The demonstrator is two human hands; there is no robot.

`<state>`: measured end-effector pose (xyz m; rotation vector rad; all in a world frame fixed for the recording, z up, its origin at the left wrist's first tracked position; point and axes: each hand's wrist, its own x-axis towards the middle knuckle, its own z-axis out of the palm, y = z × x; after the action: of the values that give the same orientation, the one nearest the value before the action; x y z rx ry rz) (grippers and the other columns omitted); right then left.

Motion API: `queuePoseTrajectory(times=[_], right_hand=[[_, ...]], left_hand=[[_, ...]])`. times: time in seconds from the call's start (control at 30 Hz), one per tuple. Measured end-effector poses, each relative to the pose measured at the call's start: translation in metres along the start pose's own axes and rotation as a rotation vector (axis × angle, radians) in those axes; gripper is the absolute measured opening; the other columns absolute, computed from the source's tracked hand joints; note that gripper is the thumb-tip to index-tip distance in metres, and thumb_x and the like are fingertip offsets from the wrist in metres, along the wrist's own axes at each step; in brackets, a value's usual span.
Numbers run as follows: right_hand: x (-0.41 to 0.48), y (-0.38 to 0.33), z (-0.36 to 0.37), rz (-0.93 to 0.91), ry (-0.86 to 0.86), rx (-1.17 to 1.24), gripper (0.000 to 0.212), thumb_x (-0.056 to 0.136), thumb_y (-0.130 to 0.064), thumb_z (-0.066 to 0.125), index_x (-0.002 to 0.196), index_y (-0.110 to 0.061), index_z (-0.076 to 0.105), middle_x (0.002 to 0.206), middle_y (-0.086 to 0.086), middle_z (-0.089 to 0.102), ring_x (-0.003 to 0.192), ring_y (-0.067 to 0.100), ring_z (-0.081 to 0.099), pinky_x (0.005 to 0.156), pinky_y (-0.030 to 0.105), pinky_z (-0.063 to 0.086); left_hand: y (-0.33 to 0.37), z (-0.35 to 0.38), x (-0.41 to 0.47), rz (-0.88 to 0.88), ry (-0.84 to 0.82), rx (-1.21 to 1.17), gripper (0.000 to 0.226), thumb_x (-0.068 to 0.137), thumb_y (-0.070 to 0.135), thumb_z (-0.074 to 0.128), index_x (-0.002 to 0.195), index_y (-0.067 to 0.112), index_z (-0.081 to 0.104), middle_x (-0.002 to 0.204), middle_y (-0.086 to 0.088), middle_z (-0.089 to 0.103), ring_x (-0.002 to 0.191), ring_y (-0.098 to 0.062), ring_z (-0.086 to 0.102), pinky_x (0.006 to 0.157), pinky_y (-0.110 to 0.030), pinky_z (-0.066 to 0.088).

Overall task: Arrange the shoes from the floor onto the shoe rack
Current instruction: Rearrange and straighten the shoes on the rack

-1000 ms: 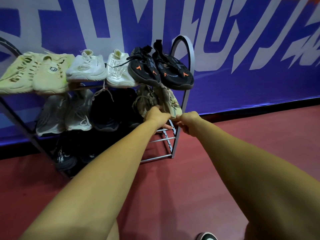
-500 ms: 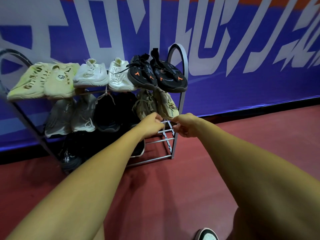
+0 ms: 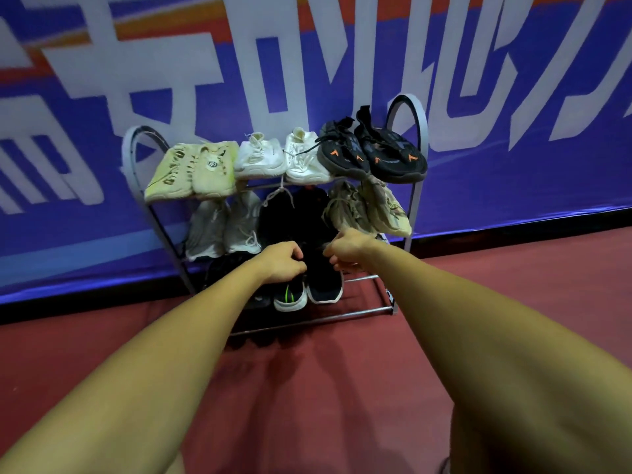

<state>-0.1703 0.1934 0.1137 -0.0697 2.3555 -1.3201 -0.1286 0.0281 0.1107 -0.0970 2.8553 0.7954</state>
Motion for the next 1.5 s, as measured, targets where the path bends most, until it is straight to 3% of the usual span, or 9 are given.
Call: queuePoseTrajectory(times=[0.27, 0.43, 0.6, 0.87, 0.97, 1.13, 1.27, 1.4, 1.5], right_hand=[[0.012, -0.02, 0.057, -0.041, -0.101, -0.088, 0.004, 0.096, -0.009, 0.056, 0.099, -0.008, 0.053, 0.077, 0.01, 0.052, 0.054, 0.015, 0.049, 0.035, 0.01, 0.037], [0.029, -0.024, 0.083, -0.05, -0.153, -0.191, 0.022, 0.093, -0.013, 0.058, 0.109, 0.002, 0.06, 0.086, 0.017, 0.059, 0.071, 0.026, 0.058, 0.058, 0.028, 0.044], [0.048, -0.029, 0.102, -0.055, -0.102, -0.27, 0.014, 0.087, -0.008, 0.054, 0.074, -0.004, 0.056, 0.066, 0.016, 0.058, 0.046, 0.022, 0.049, 0.043, 0.022, 0.036], [0.078, -0.029, 0.151, -0.017, -0.287, -0.36, 0.009, 0.089, -0.011, 0.059, 0.091, -0.003, 0.064, 0.078, 0.017, 0.065, 0.053, 0.021, 0.056, 0.051, 0.026, 0.044], [0.09, -0.031, 0.176, 0.003, -0.325, -0.361, 0.008, 0.092, -0.012, 0.058, 0.091, -0.005, 0.061, 0.072, 0.013, 0.062, 0.058, 0.023, 0.061, 0.046, 0.022, 0.043], [0.106, -0.033, 0.215, 0.03, -0.386, -0.341, 0.009, 0.092, -0.014, 0.058, 0.097, -0.007, 0.059, 0.08, 0.016, 0.062, 0.071, 0.028, 0.063, 0.06, 0.03, 0.047], [0.122, -0.029, 0.237, 0.067, -0.39, -0.326, 0.016, 0.093, -0.014, 0.055, 0.103, -0.003, 0.061, 0.067, 0.015, 0.059, 0.062, 0.026, 0.061, 0.056, 0.029, 0.046], [0.129, -0.029, 0.249, 0.11, -0.351, -0.256, 0.021, 0.096, -0.018, 0.056, 0.079, -0.006, 0.058, 0.062, 0.011, 0.057, 0.05, 0.021, 0.057, 0.046, 0.023, 0.044], [0.135, -0.03, 0.261, 0.148, -0.321, -0.171, 0.026, 0.101, -0.025, 0.052, 0.08, -0.009, 0.056, 0.07, 0.01, 0.059, 0.054, 0.02, 0.059, 0.042, 0.022, 0.046]], left_hand=[[-0.059, -0.01, -0.014, -0.076, 0.027, 0.186, 0.028, 0.086, 0.026, 0.064, 0.113, 0.018, 0.061, 0.104, -0.003, 0.069, 0.082, -0.016, 0.063, 0.073, -0.025, 0.047], [-0.085, -0.016, -0.012, -0.116, 0.013, 0.247, 0.034, 0.087, 0.025, 0.063, 0.12, 0.016, 0.06, 0.115, -0.006, 0.067, 0.103, -0.022, 0.061, 0.084, -0.027, 0.045], [-0.117, -0.025, -0.008, -0.164, 0.003, 0.272, 0.035, 0.087, 0.026, 0.063, 0.121, 0.018, 0.06, 0.122, -0.006, 0.064, 0.11, -0.023, 0.059, 0.086, -0.025, 0.042], [-0.166, -0.027, 0.001, -0.24, -0.076, 0.27, 0.039, 0.084, 0.027, 0.062, 0.121, 0.017, 0.058, 0.114, -0.005, 0.064, 0.096, -0.021, 0.058, 0.081, -0.025, 0.045], [-0.181, -0.024, 0.007, -0.257, -0.073, 0.268, 0.039, 0.085, 0.027, 0.06, 0.123, 0.018, 0.057, 0.118, -0.007, 0.063, 0.104, -0.025, 0.059, 0.082, -0.025, 0.045], [-0.212, -0.013, 0.019, -0.313, -0.08, 0.214, 0.051, 0.086, 0.026, 0.059, 0.135, 0.018, 0.048, 0.126, -0.01, 0.06, 0.111, -0.028, 0.059, 0.085, -0.027, 0.045], [-0.234, -0.007, 0.027, -0.332, -0.1, 0.18, 0.058, 0.086, 0.019, 0.058, 0.142, 0.02, 0.039, 0.128, -0.012, 0.061, 0.115, -0.03, 0.058, 0.093, -0.031, 0.047], [-0.245, -0.005, 0.034, -0.316, -0.093, 0.173, 0.058, 0.086, 0.016, 0.057, 0.141, 0.017, 0.039, 0.125, -0.013, 0.061, 0.114, -0.031, 0.058, 0.091, -0.031, 0.046], [-0.248, -0.001, 0.037, -0.3, -0.076, 0.17, 0.056, 0.085, 0.014, 0.056, 0.139, 0.015, 0.04, 0.123, -0.014, 0.061, 0.112, -0.032, 0.059, 0.09, -0.033, 0.047]])
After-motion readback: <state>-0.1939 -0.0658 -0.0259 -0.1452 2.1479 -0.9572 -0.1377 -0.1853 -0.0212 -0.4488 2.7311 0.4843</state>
